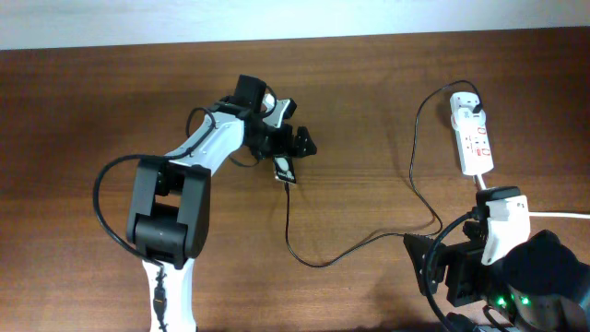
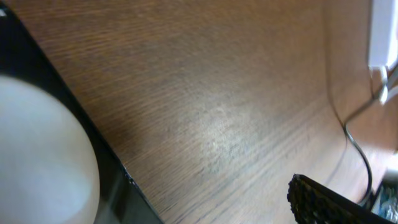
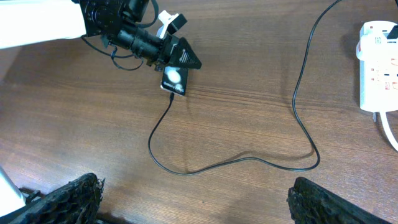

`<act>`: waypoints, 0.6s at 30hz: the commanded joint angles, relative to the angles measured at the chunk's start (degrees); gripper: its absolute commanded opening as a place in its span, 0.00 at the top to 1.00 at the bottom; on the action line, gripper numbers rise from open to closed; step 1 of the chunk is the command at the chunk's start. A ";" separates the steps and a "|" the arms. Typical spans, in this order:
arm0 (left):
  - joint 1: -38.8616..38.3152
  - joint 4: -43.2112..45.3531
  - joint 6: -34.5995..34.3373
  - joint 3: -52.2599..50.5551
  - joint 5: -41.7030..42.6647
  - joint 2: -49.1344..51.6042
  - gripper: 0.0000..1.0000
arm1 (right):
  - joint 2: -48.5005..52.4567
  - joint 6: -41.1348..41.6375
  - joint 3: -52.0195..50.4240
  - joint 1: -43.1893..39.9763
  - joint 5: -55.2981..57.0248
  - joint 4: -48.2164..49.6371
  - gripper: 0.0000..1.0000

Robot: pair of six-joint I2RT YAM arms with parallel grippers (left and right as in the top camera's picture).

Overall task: Plug charger to phone and switch on socket
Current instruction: 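Lower the phone with the left gripper and lay it flat on the table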

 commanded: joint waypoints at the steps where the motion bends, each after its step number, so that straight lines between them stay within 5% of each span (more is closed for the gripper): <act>1: -0.15 -2.19 5.81 -4.46 -9.99 7.30 0.01 | 0.04 0.20 0.33 0.11 0.92 0.09 0.01; 3: -0.15 -2.16 1.09 -4.46 -18.40 7.30 0.01 | 0.04 0.20 0.33 0.11 0.92 0.09 0.01; 7: -0.13 -5.22 -10.25 -4.46 -20.96 7.30 0.01 | 0.04 0.20 0.33 0.11 0.92 0.09 0.01; 10: 0.02 -7.50 -9.64 -4.46 -21.77 7.30 0.01 | 0.02 0.20 0.33 0.11 0.92 0.09 0.01; 13: 3.67 -16.57 -9.62 -1.92 -32.02 6.54 0.01 | 0.02 0.20 0.33 0.11 0.92 0.09 0.01; 18: 12.66 -25.57 -7.45 -1.14 -32.74 -14.32 0.01 | 0.04 0.20 0.33 0.11 0.96 0.61 0.01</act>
